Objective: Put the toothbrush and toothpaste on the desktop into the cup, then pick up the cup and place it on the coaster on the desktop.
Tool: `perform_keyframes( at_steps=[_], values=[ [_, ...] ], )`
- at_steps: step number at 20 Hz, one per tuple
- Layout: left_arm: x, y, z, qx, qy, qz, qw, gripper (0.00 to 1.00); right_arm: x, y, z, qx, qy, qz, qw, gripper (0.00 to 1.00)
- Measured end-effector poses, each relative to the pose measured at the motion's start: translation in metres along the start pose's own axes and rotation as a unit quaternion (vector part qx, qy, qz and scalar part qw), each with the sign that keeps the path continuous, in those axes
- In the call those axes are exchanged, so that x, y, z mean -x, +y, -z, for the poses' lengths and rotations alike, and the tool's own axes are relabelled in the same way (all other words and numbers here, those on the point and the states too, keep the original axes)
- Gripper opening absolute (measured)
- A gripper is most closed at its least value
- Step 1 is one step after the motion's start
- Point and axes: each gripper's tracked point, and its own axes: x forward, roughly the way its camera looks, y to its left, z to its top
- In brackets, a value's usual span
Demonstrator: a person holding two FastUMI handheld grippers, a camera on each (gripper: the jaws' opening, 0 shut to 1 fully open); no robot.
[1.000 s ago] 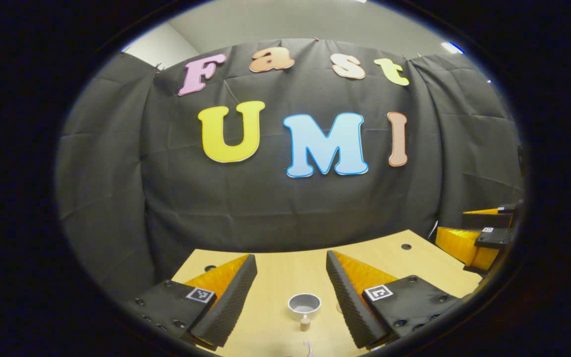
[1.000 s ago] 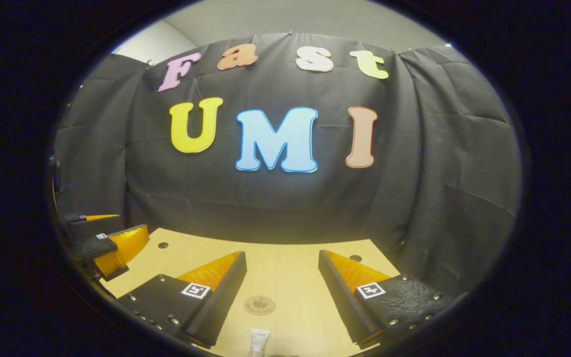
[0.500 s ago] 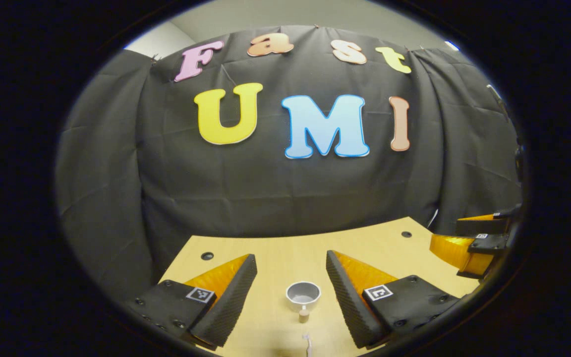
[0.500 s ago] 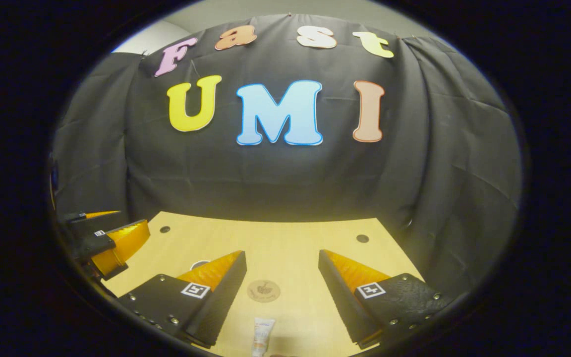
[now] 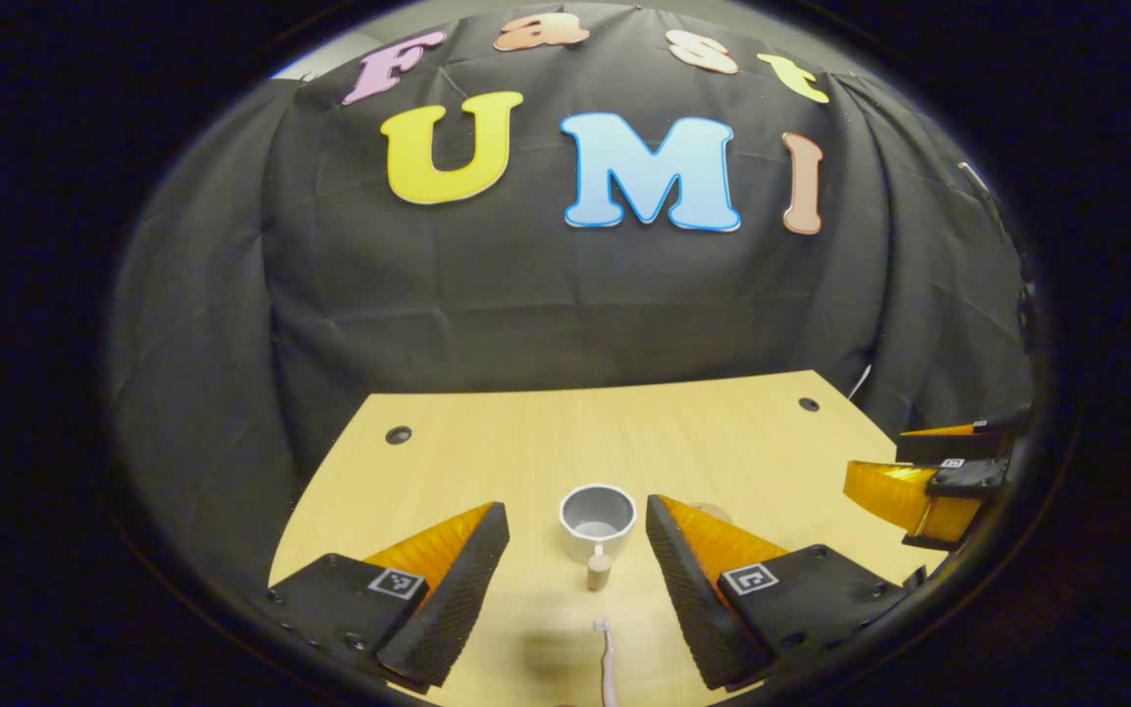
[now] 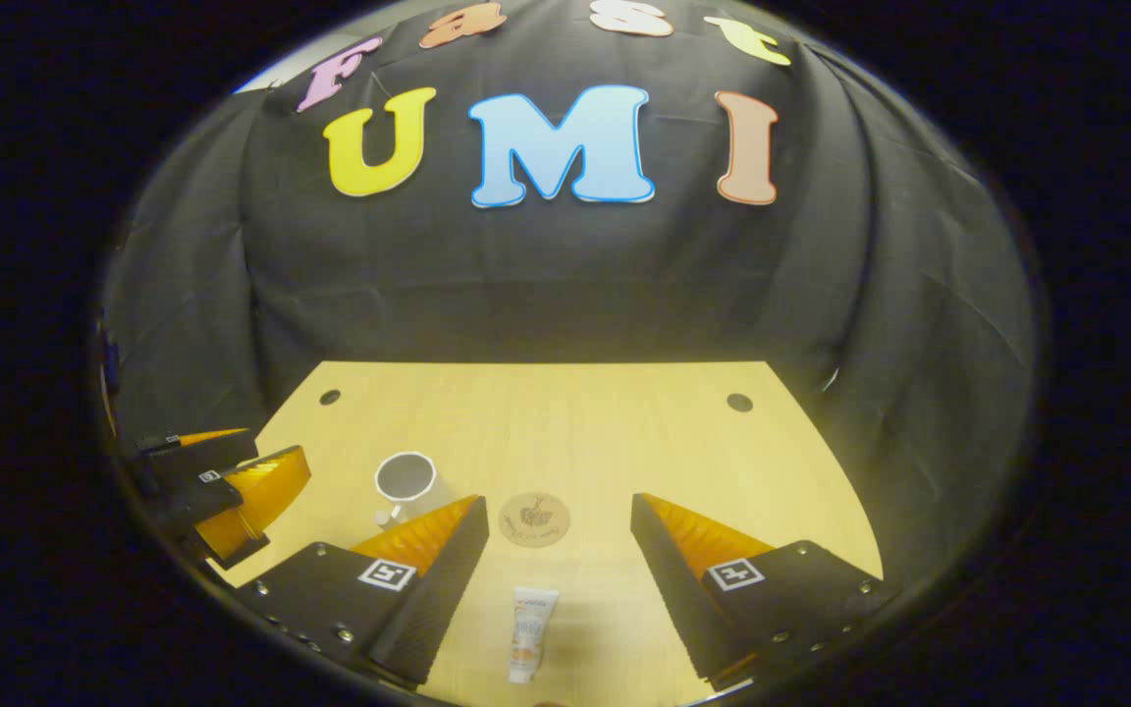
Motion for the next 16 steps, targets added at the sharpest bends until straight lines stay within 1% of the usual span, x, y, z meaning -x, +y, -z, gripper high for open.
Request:
perform_keyframes(
  at_steps=[3,6,8,11,14,15,16],
  values=[
    [-0.007,-0.005,0.032,0.008,0.048,0.010,0.999,0.94,-0.011,0.007,0.013,-0.001,0.043,-0.007,0.999,0.92],
    [-0.016,-0.011,0.068,0.012,0.102,0.020,0.994,0.94,-0.017,0.013,0.049,-0.002,0.084,-0.016,0.996,0.93],
    [-0.023,-0.011,0.093,0.017,0.136,0.023,0.990,0.94,-0.022,0.017,0.065,-0.008,0.111,-0.023,0.994,0.92],
    [-0.022,-0.009,0.129,0.032,0.185,0.022,0.982,0.94,-0.030,0.023,0.093,-0.019,0.155,-0.029,0.987,0.93],
    [-0.026,-0.008,0.162,0.047,0.237,0.017,0.970,0.95,-0.035,0.025,0.122,-0.021,0.199,-0.029,0.979,0.93],
    [-0.026,-0.008,0.171,0.050,0.257,0.016,0.965,0.91,-0.037,0.026,0.130,-0.022,0.213,-0.030,0.976,0.94],
    [-0.028,-0.009,0.185,0.055,0.276,0.019,0.959,0.96,-0.040,0.027,0.140,-0.023,0.226,-0.030,0.973,0.94]
  ],
)
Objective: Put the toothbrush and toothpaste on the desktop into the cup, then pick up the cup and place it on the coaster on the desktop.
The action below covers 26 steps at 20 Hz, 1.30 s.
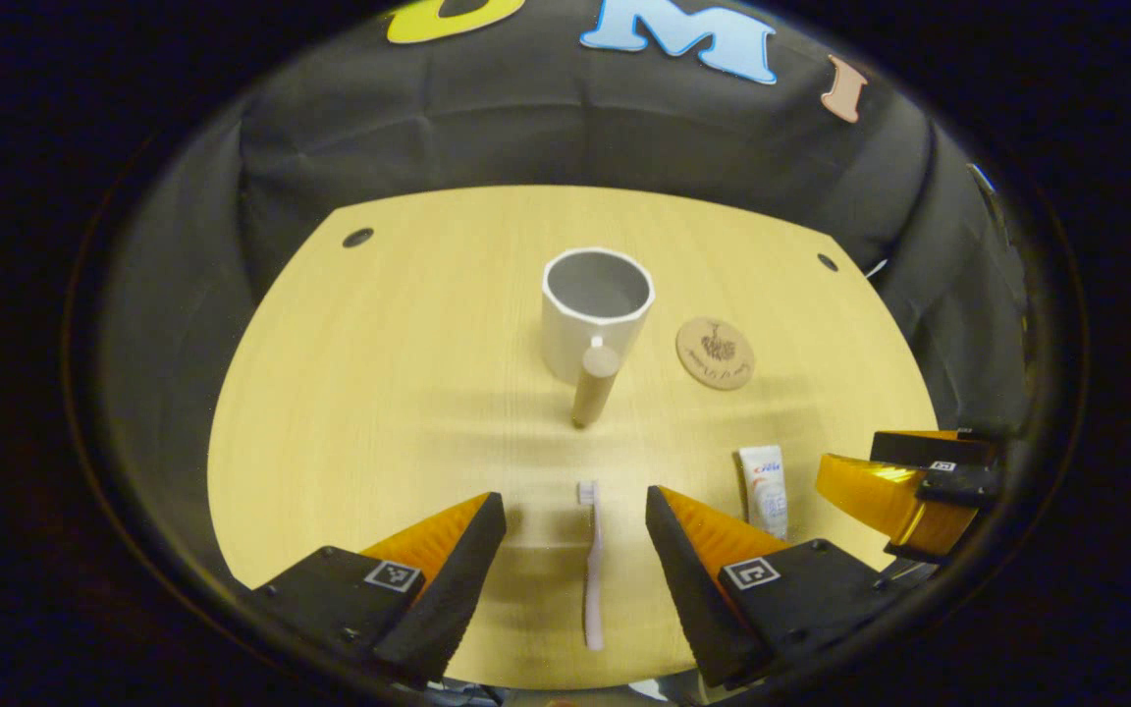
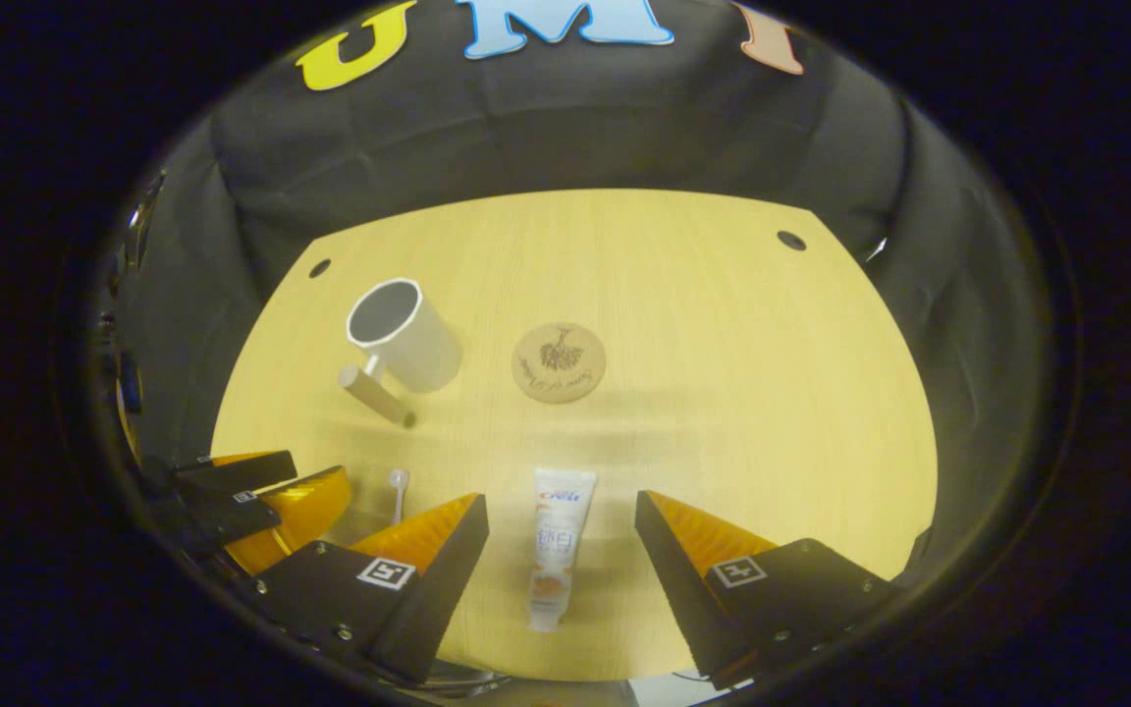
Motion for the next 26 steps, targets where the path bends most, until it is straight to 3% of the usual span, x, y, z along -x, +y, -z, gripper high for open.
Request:
perform_keyframes(
  at_steps=[14,16,17,19,21,23,24,25,26],
  values=[
    [-0.044,0.009,0.064,0.024,0.135,-0.008,0.990,0.96,-0.057,0.003,0.049,-0.021,0.117,0.018,0.993,0.90],
    [-0.047,0.007,0.073,0.016,0.152,-0.008,0.988,0.96,-0.061,0.004,0.053,-0.026,0.127,0.018,0.991,0.84],
    [-0.048,0.006,0.076,0.015,0.158,-0.008,0.987,0.93,-0.062,0.003,0.054,-0.024,0.131,0.020,0.991,0.85],
    [-0.050,0.007,0.081,0.010,0.164,-0.016,0.986,0.97,-0.065,0.003,0.057,-0.022,0.138,0.023,0.990,0.84],
    [-0.051,0.008,0.081,0.003,0.165,-0.021,0.986,0.91,-0.068,0.004,0.061,-0.022,0.144,0.024,0.989,0.82],
    [-0.052,0.011,0.082,-0.003,0.167,-0.036,0.985,0.95,-0.071,0.004,0.066,-0.021,0.150,0.025,0.988,0.82],
    [-0.053,0.011,0.083,-0.008,0.167,-0.042,0.985,0.85,-0.072,0.004,0.068,-0.021,0.153,0.026,0.988,0.82],
    [-0.052,0.009,0.083,-0.013,0.165,-0.044,0.985,0.84,-0.073,0.003,0.069,-0.019,0.155,0.030,0.987,0.82],
    [-0.054,0.009,0.083,-0.016,0.164,-0.044,0.985,0.93,-0.073,0.002,0.069,-0.017,0.152,0.032,0.988,0.82]
  ],
)
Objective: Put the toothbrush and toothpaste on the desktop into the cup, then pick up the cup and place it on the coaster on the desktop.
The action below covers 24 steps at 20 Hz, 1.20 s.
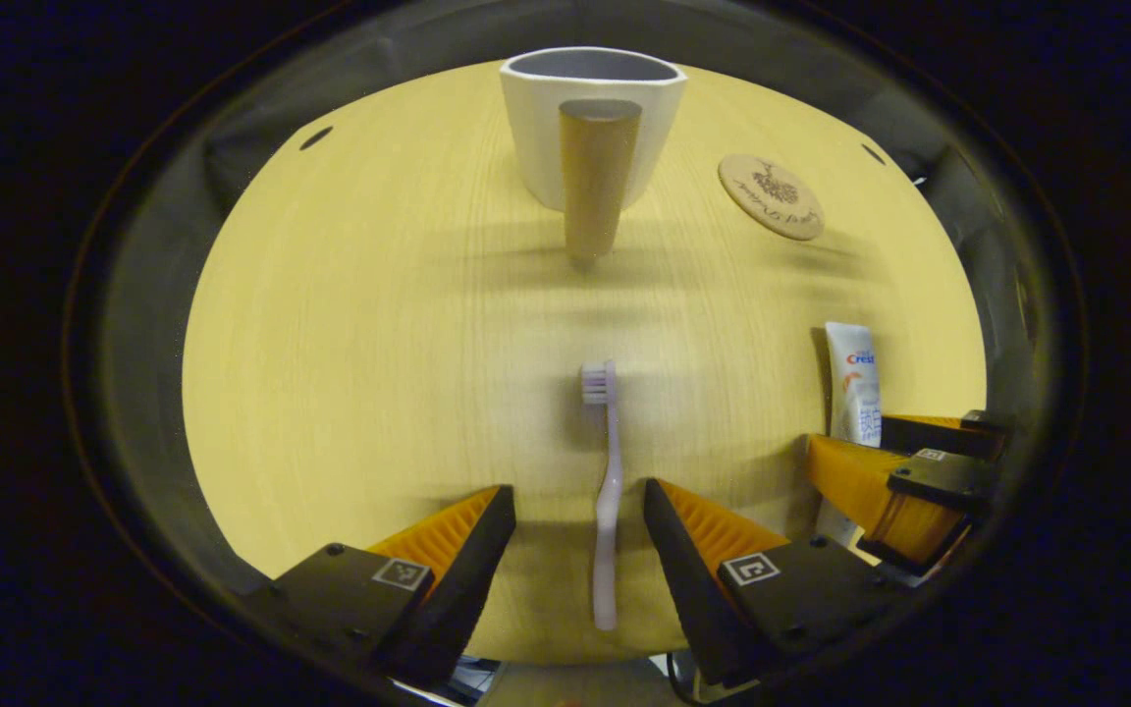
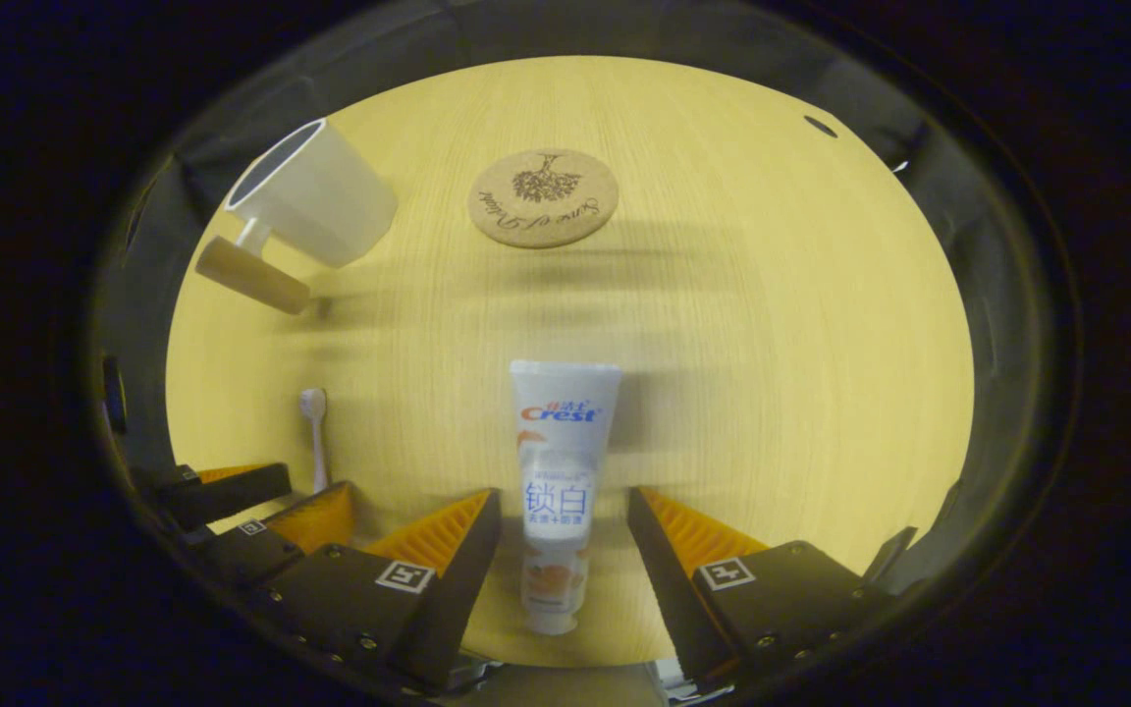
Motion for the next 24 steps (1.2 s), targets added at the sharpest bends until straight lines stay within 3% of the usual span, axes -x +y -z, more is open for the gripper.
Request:
perform_keyframes(
  at_steps=[2,3,4,5,8,9,10,11,12,13,14,15,16,17,19,20,21,24],
  values=[
    [0.000,0.000,0.000,0.006,0.000,0.000,1.000,0.92,-0.001,-0.002,0.000,0.000,-0.001,0.005,1.000,0.81],
    [0.000,0.000,-0.001,0.006,0.000,0.000,1.000,0.86,0.000,-0.003,-0.001,0.000,-0.001,0.007,1.000,0.77],
    [0.000,-0.001,-0.001,0.006,0.003,0.000,1.000,0.92,0.000,-0.004,-0.001,-0.001,-0.002,0.009,1.000,0.77],
    [0.000,-0.001,-0.001,0.007,0.005,-0.001,1.000,0.92,-0.002,-0.004,0.000,-0.002,0.004,0.009,1.000,0.70],
    [0.001,-0.004,-0.001,0.006,0.013,-0.004,1.000,0.87,-0.002,-0.004,-0.002,-0.010,0.006,0.007,1.000,0.67],
    [0.001,-0.006,-0.001,0.008,0.014,-0.001,1.000,0.87,0.002,-0.002,0.003,-0.009,0.019,0.007,1.000,0.44],
    [0.000,-0.010,-0.001,0.012,0.017,0.003,1.000,0.86,0.000,-0.003,0.003,-0.007,0.019,0.005,1.000,0.45],
    [-0.001,-0.010,-0.002,0.012,0.017,0.002,1.000,0.77,-0.004,-0.005,0.004,-0.008,0.016,0.008,1.000,0.45],
    [-0.002,-0.012,-0.002,0.009,0.020,0.003,1.000,0.65,-0.001,-0.004,0.005,-0.005,0.025,0.005,1.000,0.33],
    [-0.001,-0.015,-0.001,0.010,0.025,0.007,1.000,0.55,0.001,-0.004,0.004,-0.003,0.024,0.004,1.000,0.33],
    [0.000,-0.016,-0.001,0.013,0.027,0.006,1.000,0.32,0.001,-0.004,0.005,-0.002,0.028,0.003,1.000,0.33],
    [-0.001,-0.018,0.001,0.015,0.032,0.006,0.999,0.40,0.001,-0.004,0.005,-0.003,0.029,0.002,1.000,0.33],
    [-0.001,-0.018,0.000,0.014,0.034,0.003,0.999,0.22,0.001,-0.004,0.006,-0.004,0.031,0.002,1.000,0.33],
    [-0.001,-0.018,0.000,0.012,0.037,0.002,0.999,0.18,0.002,-0.004,0.005,-0.004,0.032,0.001,0.999,0.33],
    [0.000,-0.018,0.000,0.011,0.041,0.005,0.999,0.18,0.002,-0.004,0.007,-0.006,0.036,0.002,0.999,0.33],
    [-0.002,-0.017,-0.001,0.014,0.042,0.004,0.999,0.22,0.001,-0.004,0.004,-0.012,0.032,0.001,0.999,0.29],
    [-0.001,-0.017,-0.002,0.015,0.040,0.005,0.999,0.10,0.001,-0.004,0.006,-0.008,0.039,-0.003,0.999,0.21],
    [0.000,-0.017,0.000,0.009,0.042,0.009,0.999,0.10,0.003,-0.004,0.007,-0.005,0.038,-0.008,0.999,0.21]
  ],
)
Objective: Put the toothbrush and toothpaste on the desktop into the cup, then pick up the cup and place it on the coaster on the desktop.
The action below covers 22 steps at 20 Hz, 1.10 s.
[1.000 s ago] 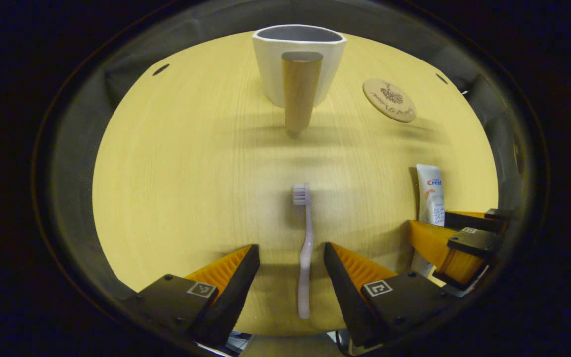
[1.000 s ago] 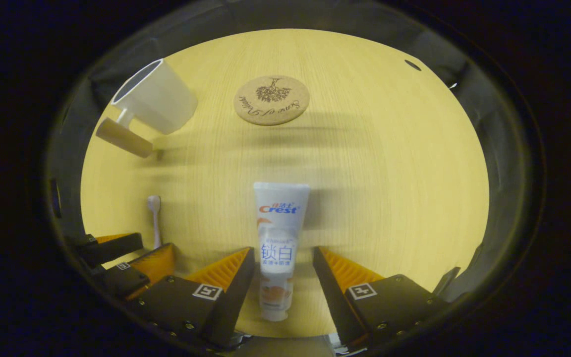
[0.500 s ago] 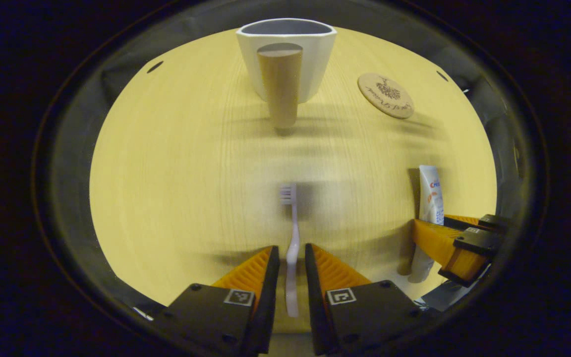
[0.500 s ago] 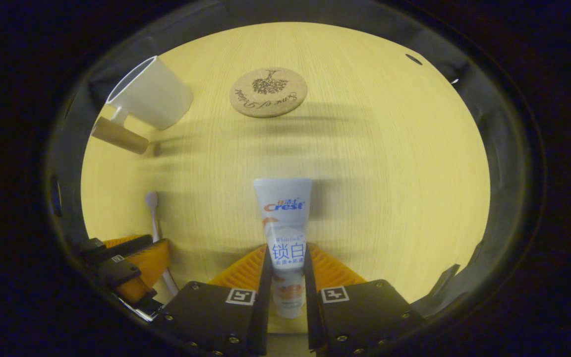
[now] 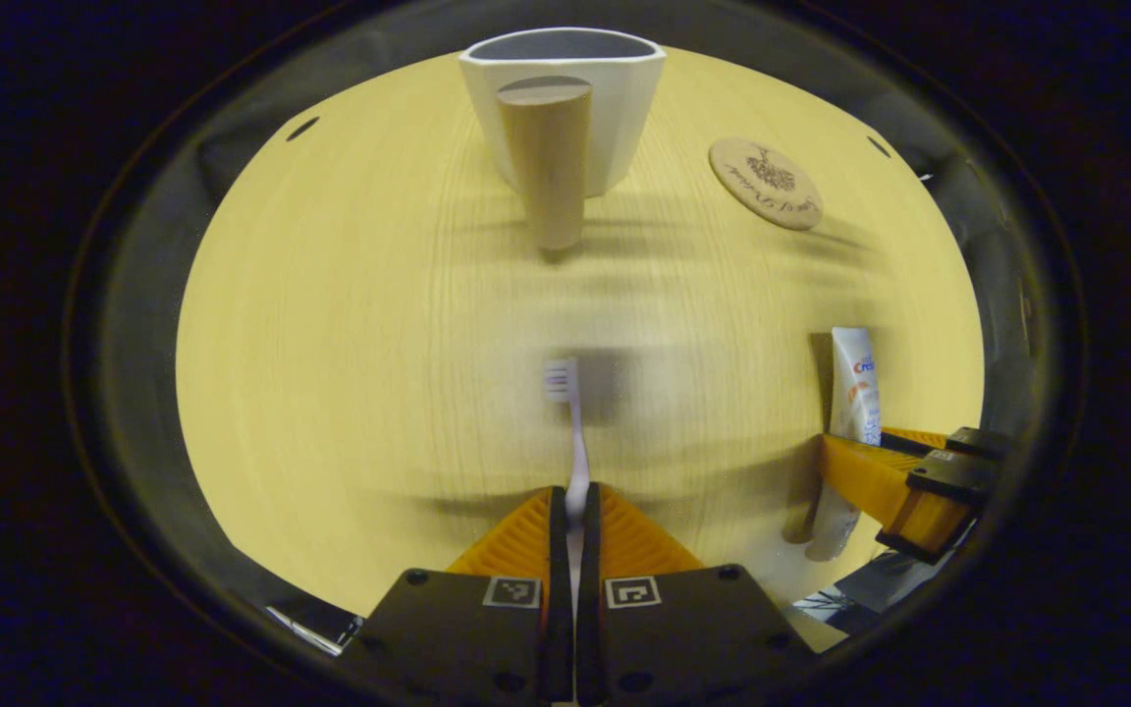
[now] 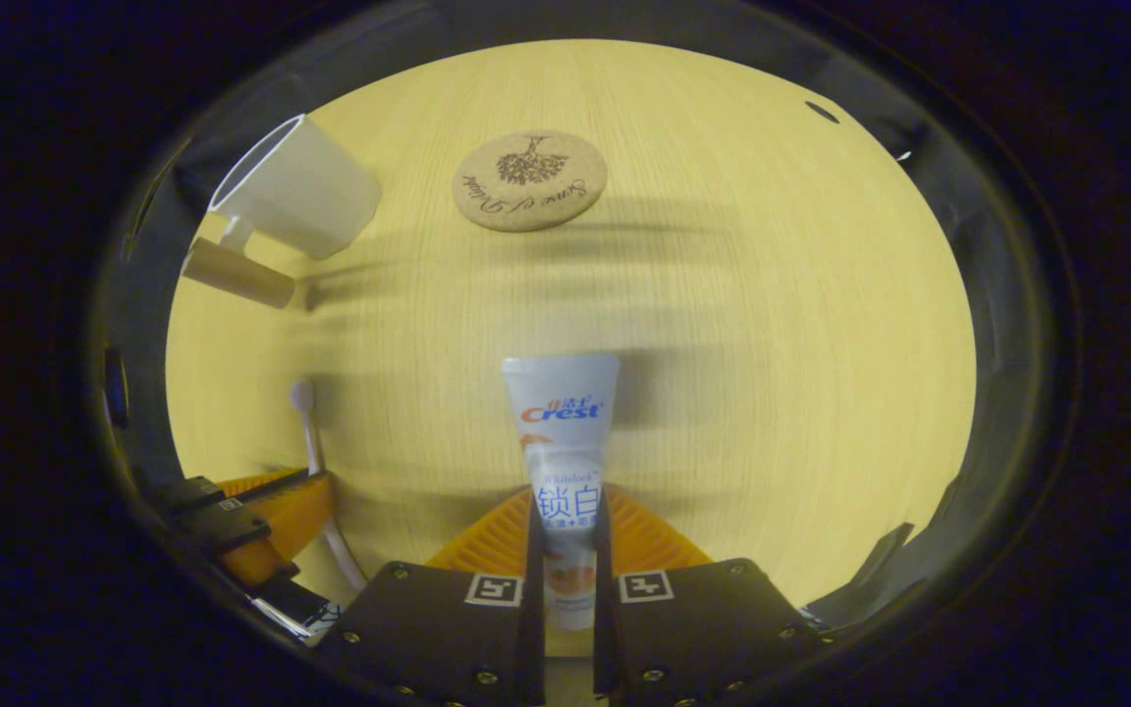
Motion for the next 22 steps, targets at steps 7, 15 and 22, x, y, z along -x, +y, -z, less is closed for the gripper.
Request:
perform_keyframes(
  at_steps=[7,15,22],
  values=[
    [0.011,-0.003,0.012,0.018,0.003,0.022,1.000,0.10,0.004,-0.010,0.001,-0.008,-0.003,-0.002,1.000,0.21],
    [0.067,-0.024,-0.015,0.028,-0.050,0.062,0.996,0.10,0.023,-0.022,-0.006,-0.027,-0.027,-0.011,0.999,0.21],
    [0.157,-0.047,-0.091,0.039,-0.134,0.100,0.985,0.10,0.030,-0.021,-0.004,-0.027,-0.033,-0.022,0.999,0.21]
  ],
)
